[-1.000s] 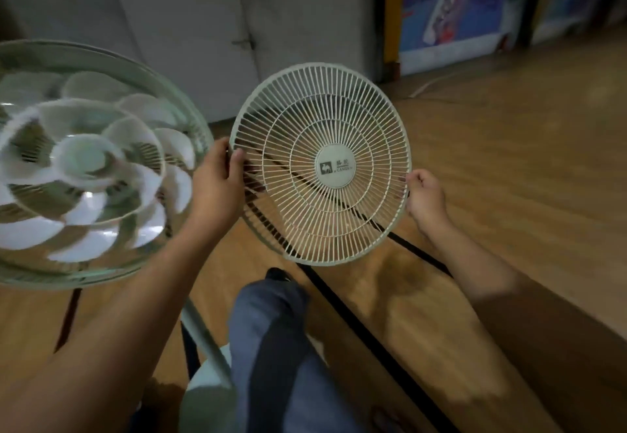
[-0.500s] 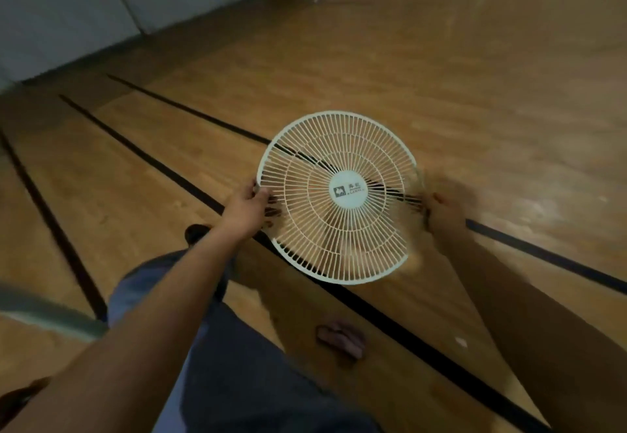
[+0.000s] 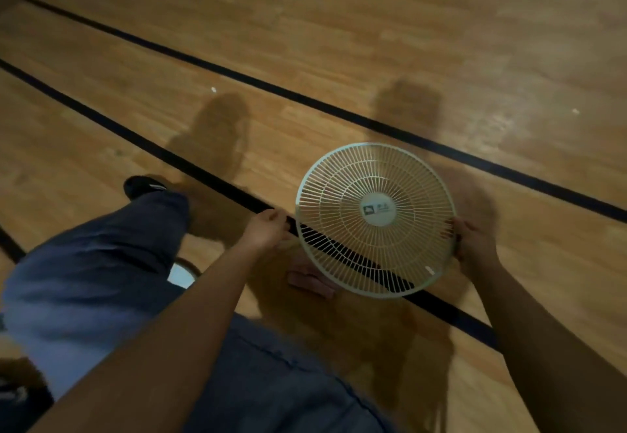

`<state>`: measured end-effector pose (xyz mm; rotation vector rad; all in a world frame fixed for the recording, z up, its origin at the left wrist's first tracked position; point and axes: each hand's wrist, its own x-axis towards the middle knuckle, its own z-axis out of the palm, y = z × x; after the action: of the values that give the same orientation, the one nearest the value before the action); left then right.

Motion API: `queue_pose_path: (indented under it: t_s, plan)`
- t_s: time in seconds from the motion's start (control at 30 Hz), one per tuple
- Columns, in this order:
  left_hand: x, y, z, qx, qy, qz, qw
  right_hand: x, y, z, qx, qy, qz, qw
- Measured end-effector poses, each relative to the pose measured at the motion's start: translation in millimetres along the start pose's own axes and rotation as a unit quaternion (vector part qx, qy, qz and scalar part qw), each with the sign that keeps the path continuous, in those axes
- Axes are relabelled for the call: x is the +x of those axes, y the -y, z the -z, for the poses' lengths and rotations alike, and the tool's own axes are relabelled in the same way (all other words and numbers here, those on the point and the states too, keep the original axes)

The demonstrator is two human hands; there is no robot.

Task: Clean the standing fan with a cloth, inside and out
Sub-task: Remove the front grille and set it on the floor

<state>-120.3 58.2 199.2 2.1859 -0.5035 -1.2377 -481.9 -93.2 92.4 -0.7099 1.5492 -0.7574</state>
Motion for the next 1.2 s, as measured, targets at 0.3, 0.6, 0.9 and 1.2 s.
queue_pose_path:
  t_s: [0.3, 0.6, 0.9, 1.2]
  plan:
    - [22, 50, -15, 0.174, 0.01, -0.002, 0.985, 2, -53, 50, -0.008, -0.14, -0.08, 0.987]
    - [22, 65, -26, 0.225, 0.049, -0.022, 0.973, -8, -76, 55, 0.029, -0.191, -0.137, 0.971]
    - [22, 66, -23, 0.21, 0.071, -0.01, 0.975, -8, -95, 64, -0.008, -0.243, -0.13, 0.961]
    - [21, 64, -24, 0.217, 0.089, 0.011, 0.972, -21, -84, 15, -0.18, -0.253, -0.115, 0.943]
